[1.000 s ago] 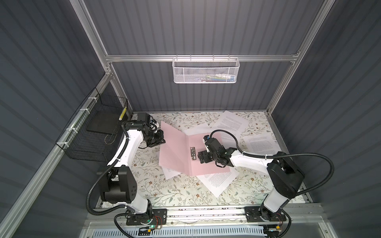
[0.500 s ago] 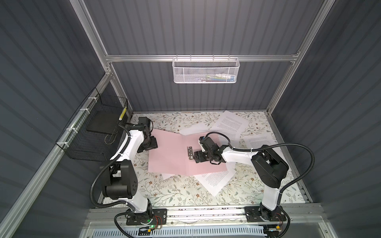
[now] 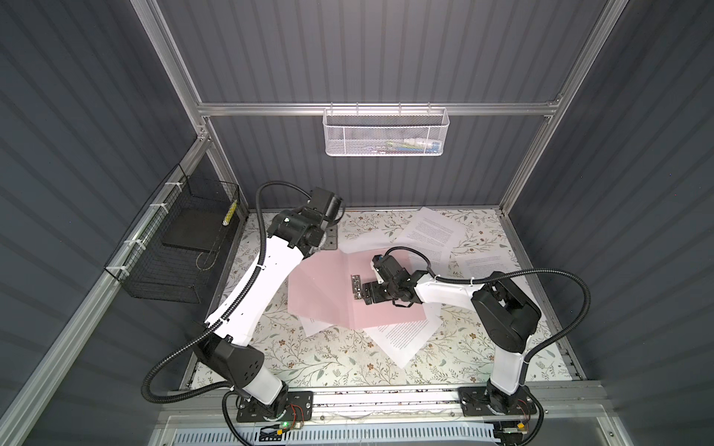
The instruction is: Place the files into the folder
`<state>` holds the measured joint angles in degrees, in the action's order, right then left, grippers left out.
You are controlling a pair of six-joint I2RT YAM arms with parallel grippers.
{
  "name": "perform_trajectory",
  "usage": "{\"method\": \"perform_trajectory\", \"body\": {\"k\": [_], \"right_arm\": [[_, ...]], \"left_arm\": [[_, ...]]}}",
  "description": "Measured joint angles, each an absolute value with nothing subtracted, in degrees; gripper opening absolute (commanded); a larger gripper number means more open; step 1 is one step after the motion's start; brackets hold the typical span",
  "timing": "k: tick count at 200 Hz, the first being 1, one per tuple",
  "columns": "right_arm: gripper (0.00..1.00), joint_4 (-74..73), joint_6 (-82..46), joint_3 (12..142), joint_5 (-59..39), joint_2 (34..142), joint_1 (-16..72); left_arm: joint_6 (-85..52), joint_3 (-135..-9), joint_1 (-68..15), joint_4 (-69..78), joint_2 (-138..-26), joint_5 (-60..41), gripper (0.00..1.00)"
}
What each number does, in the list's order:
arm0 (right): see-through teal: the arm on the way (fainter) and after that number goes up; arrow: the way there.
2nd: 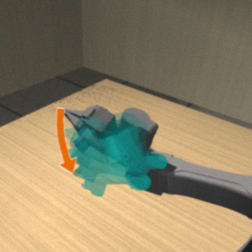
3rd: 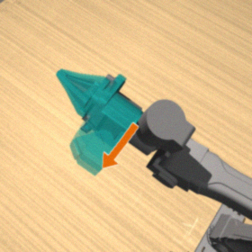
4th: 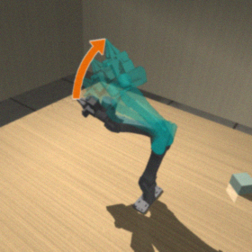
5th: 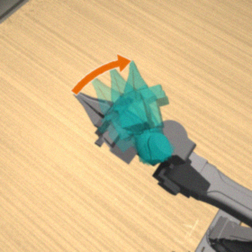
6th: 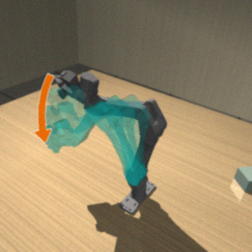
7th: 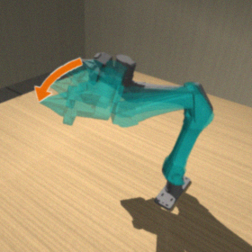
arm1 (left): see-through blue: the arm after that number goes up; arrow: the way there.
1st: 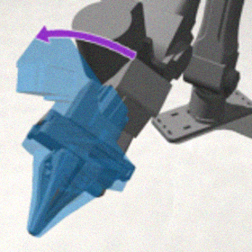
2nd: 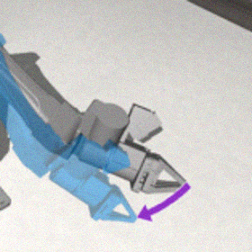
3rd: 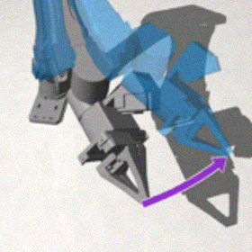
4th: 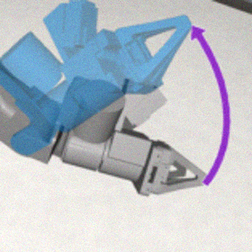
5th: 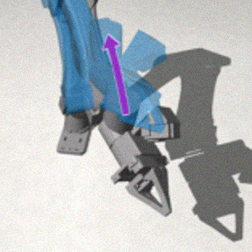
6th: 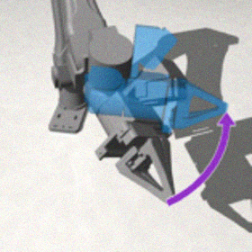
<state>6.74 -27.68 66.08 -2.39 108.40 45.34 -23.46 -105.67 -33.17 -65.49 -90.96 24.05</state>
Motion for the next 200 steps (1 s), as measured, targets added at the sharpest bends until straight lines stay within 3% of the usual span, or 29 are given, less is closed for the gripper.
{"method": "perform_trajectory", "body": {"k": [41,49,67,95,118,155,200], "right_arm": [[0.99,7.8,-28.4,66.1,-2.3,106.6,44.9],[0.99,8.3,-28.7,64.9,-2.4,104.4,44.1],[0.99,10.0,-29.4,62.0,-2.4,97.5,40.2],[0.99,11.3,-29.8,57.4,-1.1,85.4,27.6],[0.99,11.9,-31.3,51.9,-0.7,79.0,11.1],[0.99,12.4,-34.4,43.0,-2.5,78.4,-9.8],[0.99,11.5,-35.9,39.8,-7.8,80.5,-21.5]], "left_arm": [[-26.6,-95.8,-34.0,-58.7,-92.2,12.6,0.80],[-27.2,-93.2,-34.0,-56.7,-92.8,10.0,0.88],[-28.8,-88.4,-33.9,-52.1,-94.0,4.6,0.88],[-29.5,-86.2,-34.3,-46.1,-97.7,-4.0,0.87],[-29.5,-86.2,-36.6,-41.9,-101.9,-8.5,0.88],[-29.8,-89.1,-42.5,-37.6,-109.1,-13.8,0.88],[-31.5,-95.4,-47.8,-32.9,-117.3,-19.6,0.89]]}}
